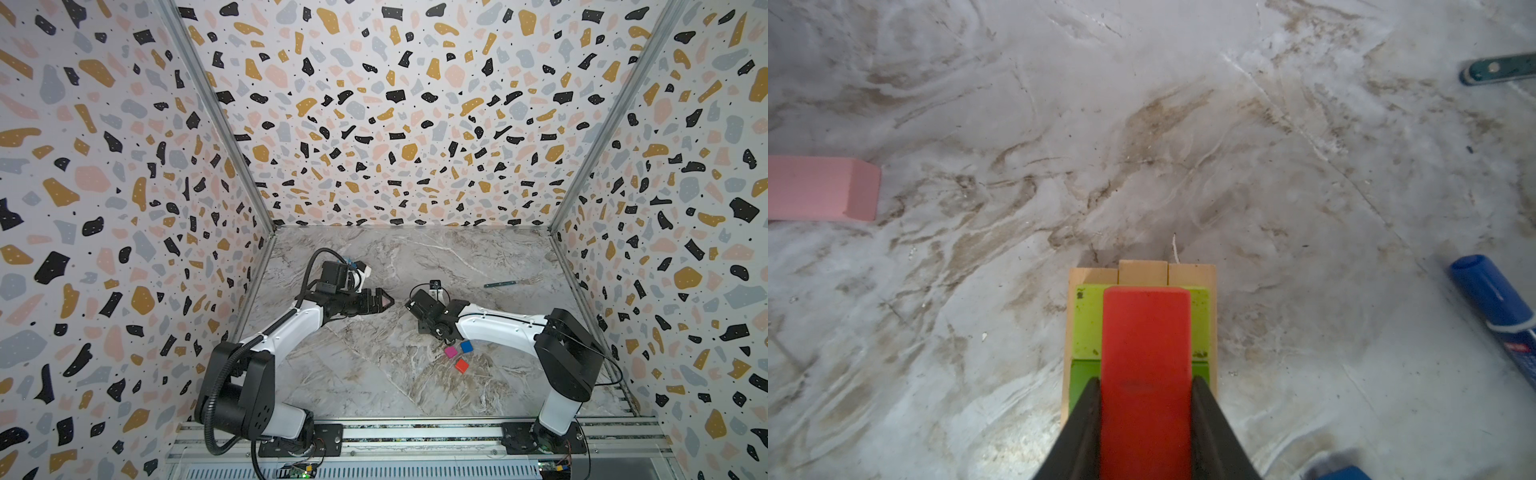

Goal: Build the wood block tower
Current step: 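Lower the red block onto the green blocks with the right gripper, then hold the red block pressed on the green blocks, then open the right gripper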

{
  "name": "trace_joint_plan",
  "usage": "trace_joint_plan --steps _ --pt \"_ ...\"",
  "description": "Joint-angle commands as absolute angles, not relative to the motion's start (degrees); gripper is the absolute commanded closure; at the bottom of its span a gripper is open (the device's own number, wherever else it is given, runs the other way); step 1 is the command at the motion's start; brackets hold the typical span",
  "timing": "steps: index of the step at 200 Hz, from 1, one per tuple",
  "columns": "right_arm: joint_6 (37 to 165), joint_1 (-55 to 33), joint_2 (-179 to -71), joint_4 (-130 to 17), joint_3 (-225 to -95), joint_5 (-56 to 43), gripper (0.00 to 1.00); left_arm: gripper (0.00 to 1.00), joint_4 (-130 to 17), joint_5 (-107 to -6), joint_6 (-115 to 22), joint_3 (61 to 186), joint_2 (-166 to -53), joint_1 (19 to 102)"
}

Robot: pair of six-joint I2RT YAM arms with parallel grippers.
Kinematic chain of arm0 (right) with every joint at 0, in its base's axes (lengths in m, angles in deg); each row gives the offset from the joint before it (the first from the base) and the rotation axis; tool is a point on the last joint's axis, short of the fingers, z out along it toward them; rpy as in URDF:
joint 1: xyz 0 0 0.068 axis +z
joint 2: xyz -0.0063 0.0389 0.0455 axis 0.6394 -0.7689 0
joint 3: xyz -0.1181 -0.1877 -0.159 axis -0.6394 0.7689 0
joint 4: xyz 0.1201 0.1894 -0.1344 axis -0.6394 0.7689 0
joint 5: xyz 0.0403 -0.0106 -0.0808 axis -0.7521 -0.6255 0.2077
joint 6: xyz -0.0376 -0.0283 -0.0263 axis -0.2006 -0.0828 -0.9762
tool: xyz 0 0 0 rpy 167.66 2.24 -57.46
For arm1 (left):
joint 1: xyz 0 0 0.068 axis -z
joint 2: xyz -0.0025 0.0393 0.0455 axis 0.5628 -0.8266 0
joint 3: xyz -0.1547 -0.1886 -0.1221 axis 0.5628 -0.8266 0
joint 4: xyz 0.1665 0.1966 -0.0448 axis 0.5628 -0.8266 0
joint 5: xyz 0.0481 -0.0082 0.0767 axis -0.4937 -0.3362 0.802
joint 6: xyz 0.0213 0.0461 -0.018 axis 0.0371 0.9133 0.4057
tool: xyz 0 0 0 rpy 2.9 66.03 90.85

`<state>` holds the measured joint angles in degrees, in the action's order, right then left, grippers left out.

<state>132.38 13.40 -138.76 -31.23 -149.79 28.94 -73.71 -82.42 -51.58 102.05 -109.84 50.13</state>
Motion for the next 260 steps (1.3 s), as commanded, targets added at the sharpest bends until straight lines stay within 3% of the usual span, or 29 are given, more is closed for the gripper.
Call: trace_joint_plan --steps 1,187,260 --pt "132.24 13.64 -138.81 -30.59 -151.8 29.98 0.96 0.02 -73.5 -82.23 -50.56 102.34 -108.91 50.42" --pt "133.09 13.88 -139.55 -29.67 -151.94 30.07 0.92 0.02 -73.54 -82.25 -50.56 102.42 -109.25 50.4" --pt "133.33 14.19 -138.65 -29.23 -151.67 30.78 0.82 0.02 -73.58 -82.17 -50.6 102.42 -109.17 50.42"
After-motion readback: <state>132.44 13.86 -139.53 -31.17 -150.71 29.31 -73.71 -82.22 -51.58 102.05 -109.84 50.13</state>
